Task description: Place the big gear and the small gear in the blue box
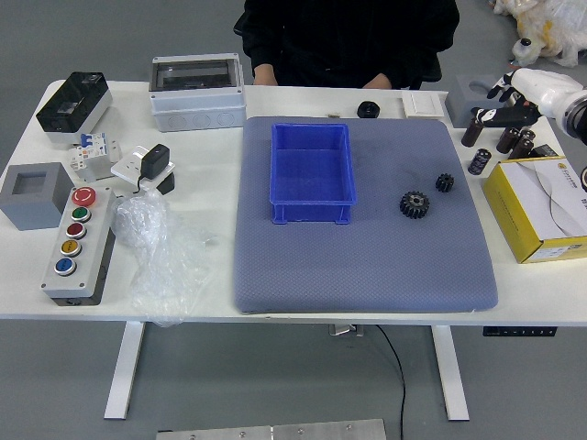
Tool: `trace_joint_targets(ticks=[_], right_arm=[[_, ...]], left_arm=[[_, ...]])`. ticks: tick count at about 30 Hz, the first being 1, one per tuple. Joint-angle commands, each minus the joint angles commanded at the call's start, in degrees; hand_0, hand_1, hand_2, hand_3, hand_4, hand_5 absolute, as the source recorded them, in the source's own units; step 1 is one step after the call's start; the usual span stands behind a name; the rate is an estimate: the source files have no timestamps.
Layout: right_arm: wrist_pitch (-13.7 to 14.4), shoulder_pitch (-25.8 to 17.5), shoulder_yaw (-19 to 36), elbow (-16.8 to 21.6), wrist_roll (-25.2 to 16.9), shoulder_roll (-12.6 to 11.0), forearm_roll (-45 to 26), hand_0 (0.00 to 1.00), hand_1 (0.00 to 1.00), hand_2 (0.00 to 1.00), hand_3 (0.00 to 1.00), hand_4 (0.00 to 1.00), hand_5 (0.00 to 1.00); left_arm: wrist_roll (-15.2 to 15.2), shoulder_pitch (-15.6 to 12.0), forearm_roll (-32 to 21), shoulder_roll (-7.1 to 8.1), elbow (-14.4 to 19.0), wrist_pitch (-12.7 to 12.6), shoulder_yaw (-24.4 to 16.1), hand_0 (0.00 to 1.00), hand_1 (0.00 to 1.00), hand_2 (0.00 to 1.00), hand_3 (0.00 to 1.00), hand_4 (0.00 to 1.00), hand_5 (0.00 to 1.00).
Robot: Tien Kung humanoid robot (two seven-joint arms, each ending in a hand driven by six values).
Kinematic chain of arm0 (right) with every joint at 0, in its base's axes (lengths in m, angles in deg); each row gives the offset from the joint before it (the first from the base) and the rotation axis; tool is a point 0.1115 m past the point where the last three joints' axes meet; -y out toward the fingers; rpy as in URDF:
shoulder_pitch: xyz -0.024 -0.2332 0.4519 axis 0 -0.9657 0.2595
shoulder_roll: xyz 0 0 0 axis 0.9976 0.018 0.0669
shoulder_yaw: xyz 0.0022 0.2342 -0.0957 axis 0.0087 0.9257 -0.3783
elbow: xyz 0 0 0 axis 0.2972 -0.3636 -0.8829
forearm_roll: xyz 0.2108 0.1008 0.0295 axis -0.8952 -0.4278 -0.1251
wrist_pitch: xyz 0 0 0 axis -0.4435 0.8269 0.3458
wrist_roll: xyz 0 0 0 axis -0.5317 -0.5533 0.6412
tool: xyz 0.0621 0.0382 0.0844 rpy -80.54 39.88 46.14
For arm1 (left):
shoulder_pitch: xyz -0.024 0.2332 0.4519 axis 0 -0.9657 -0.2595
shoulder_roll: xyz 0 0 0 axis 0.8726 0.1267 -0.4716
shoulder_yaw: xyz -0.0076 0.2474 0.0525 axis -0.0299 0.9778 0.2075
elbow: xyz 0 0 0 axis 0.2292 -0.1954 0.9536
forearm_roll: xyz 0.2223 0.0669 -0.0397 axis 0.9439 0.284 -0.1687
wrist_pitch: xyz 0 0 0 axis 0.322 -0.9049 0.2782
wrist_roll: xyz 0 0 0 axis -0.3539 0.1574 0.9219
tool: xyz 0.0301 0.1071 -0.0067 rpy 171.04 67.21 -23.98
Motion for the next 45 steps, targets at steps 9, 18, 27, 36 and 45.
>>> trace_joint_targets(ticks=[9,18,27,36,45], right_arm=[[-0.65,1.97,-4.1,-6.87,-2.49,4.03,-3.08,0.7,0.695,0.825,0.818,0.658,0.395],[-2.07,4.03,-6.53,-13.41,-3.48,7.47,-6.83,0.55,0.567,0.812,0.846,0.676,0.226],[-3.32,5.0,-8.15,-18.2,-3.56,10.41,-8.79,0.516,0.531,0.799,0.861,0.667,0.152],[-3.27,5.47,-9.65,-22.59,-4.52,13.13,-10.7,0.528,0.502,0.761,0.854,0.665,0.098],[-2.71,5.81,-11.4,-26.06,-5.79,15.42,-12.16,0.532,0.499,0.751,0.849,0.666,0.084]], left_arm=[[0.0,0.14,-0.11,-0.34,0.01,0.01,0.32,0.894,0.885,0.885,0.872,0.665,0.35],[-0.02,0.11,-0.36,-0.58,-0.01,0.05,0.78,0.894,0.885,0.885,0.871,0.665,0.35],[0.01,0.25,-0.49,-0.92,-0.01,0.06,1.06,0.894,0.885,0.885,0.871,0.665,0.349],[0.04,0.3,-0.64,-1.42,0.02,0.06,1.48,0.894,0.885,0.885,0.868,0.665,0.35],[0.04,0.44,-0.68,-1.64,0.05,0.06,1.83,0.895,0.885,0.885,0.869,0.665,0.35]])
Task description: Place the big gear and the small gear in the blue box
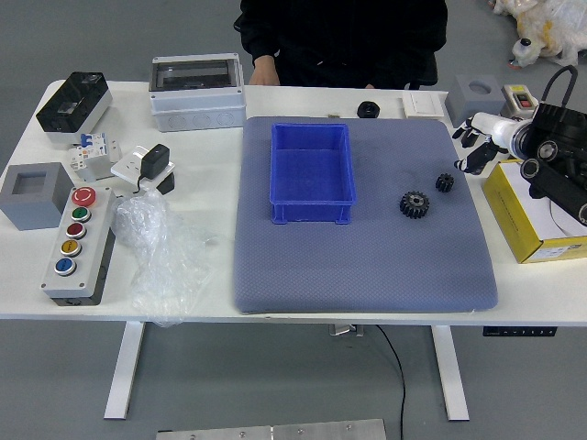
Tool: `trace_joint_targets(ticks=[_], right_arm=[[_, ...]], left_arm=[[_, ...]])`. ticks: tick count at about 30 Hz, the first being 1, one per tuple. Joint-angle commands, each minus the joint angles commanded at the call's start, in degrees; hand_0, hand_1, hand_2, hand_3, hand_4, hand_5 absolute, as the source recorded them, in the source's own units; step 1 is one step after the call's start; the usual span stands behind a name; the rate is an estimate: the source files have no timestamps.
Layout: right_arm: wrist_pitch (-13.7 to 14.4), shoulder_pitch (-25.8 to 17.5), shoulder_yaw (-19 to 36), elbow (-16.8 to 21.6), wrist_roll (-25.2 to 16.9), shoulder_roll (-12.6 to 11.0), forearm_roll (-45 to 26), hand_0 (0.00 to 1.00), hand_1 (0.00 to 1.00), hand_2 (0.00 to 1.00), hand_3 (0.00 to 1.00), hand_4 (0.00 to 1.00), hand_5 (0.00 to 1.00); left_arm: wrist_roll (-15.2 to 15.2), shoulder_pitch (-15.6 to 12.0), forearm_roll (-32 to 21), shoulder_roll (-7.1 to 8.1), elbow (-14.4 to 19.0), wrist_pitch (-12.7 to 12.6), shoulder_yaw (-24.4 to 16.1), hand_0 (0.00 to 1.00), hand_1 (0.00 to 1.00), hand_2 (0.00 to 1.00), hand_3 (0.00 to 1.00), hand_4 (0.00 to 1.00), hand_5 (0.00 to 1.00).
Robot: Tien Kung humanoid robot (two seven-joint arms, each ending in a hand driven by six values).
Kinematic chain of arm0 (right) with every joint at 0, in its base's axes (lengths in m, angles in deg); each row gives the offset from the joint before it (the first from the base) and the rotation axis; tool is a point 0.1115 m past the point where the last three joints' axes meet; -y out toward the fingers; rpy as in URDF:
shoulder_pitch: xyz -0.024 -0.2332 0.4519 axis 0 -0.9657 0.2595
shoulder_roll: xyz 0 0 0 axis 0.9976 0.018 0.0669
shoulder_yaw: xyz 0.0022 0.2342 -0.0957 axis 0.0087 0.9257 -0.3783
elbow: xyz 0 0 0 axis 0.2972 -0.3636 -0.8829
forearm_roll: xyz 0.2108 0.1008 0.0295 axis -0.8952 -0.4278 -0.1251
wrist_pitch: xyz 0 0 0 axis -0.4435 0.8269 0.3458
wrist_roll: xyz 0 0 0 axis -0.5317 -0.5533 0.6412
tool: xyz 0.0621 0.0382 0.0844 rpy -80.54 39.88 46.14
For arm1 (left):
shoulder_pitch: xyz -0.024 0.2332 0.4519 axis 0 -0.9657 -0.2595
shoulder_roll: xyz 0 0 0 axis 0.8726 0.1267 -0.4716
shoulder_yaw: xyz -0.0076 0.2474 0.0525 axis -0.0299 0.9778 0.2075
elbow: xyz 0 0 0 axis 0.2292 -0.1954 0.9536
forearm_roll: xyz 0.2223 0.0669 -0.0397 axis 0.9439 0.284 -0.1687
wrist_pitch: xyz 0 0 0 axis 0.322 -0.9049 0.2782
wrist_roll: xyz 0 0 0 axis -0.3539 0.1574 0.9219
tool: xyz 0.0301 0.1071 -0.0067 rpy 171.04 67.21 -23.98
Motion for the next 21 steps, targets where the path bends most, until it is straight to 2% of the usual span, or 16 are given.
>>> trace_joint_targets(ticks=[10,21], right_arm=[[0.67,-0.16,-0.8,-2.65,-1.08,1.66,-0.94,0.534,0.493,0.732,0.824,0.672,0.078],[1.69,-0.74,-0.23,-4.54,-2.28,2.13,-1.6,0.532,0.483,0.717,0.793,0.667,0.072]], left_arm=[[0.0,0.09,0.06,-0.25,0.04,0.0,0.33,0.895,0.885,0.884,0.868,0.665,0.351],[0.0,0.52,0.11,-0.53,0.11,0.03,0.99,0.896,0.885,0.885,0.867,0.665,0.352]])
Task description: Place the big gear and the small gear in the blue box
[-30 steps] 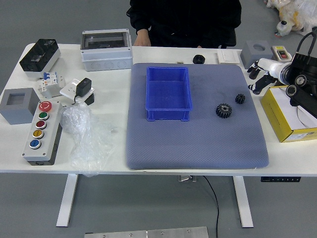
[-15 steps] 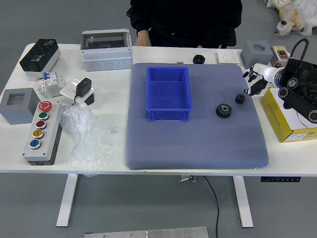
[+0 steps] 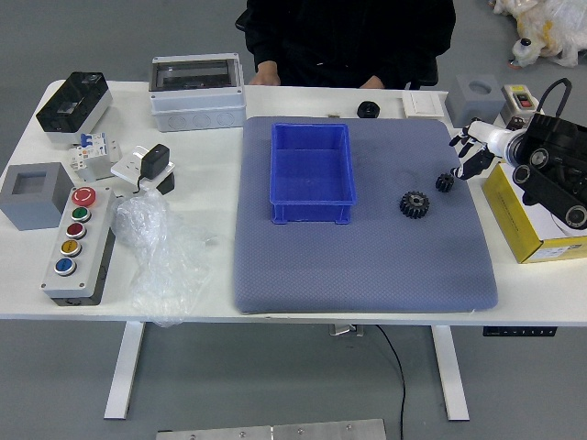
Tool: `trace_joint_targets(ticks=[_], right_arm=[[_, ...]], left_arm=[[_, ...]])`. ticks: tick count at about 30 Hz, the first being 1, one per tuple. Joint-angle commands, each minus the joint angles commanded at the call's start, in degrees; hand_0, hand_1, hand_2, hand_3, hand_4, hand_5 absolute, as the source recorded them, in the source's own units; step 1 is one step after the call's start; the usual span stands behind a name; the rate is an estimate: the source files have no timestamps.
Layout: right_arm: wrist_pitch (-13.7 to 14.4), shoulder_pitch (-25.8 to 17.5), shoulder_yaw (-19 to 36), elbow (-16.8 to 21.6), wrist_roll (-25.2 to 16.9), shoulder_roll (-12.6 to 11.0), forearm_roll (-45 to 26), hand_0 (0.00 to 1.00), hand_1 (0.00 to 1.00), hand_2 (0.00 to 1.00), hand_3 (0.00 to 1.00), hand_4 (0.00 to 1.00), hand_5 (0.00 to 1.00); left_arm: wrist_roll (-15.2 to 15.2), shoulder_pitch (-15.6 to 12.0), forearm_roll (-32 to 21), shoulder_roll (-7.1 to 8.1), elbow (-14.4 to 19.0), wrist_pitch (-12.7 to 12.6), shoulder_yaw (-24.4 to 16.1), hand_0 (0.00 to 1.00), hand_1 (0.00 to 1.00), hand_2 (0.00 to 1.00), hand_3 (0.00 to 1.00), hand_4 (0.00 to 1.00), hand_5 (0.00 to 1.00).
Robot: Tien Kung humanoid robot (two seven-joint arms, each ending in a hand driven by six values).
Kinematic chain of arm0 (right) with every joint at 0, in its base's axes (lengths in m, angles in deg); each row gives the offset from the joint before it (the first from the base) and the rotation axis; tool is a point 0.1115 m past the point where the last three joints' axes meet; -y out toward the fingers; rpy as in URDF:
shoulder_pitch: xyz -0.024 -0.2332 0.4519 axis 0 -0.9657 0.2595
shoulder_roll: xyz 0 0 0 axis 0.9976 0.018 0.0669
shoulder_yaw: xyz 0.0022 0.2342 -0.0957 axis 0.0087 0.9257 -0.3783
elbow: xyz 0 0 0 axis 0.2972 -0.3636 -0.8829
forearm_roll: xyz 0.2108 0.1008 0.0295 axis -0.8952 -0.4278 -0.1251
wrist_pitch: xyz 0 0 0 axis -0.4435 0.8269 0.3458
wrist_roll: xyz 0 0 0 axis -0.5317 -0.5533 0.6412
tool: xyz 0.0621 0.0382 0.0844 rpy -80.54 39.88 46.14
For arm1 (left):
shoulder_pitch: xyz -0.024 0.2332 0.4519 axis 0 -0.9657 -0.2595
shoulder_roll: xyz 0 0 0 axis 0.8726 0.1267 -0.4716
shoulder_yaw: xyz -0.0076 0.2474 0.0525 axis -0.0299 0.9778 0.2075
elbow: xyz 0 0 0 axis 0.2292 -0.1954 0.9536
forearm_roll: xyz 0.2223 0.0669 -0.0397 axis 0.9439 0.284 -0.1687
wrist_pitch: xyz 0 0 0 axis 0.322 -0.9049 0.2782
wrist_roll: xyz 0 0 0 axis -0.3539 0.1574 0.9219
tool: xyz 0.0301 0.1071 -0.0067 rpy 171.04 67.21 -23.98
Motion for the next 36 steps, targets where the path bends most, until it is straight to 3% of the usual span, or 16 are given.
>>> trace_joint_targets(ticks=[19,36], right_arm=[[1.41,1.01,-3.27,-6.49,-2.09,2.91,-4.7,0.533,0.477,0.705,0.788,0.664,0.062],[2.45,1.77,-3.49,-8.98,-2.94,3.65,-6.07,0.54,0.481,0.702,0.774,0.658,0.056]], left_arm=[[0.03,0.77,1.4,-0.4,0.32,0.0,-0.75,0.896,0.885,0.883,0.867,0.666,0.354],[0.03,1.66,1.33,-0.84,0.34,0.05,-0.22,0.896,0.885,0.883,0.867,0.666,0.353]])
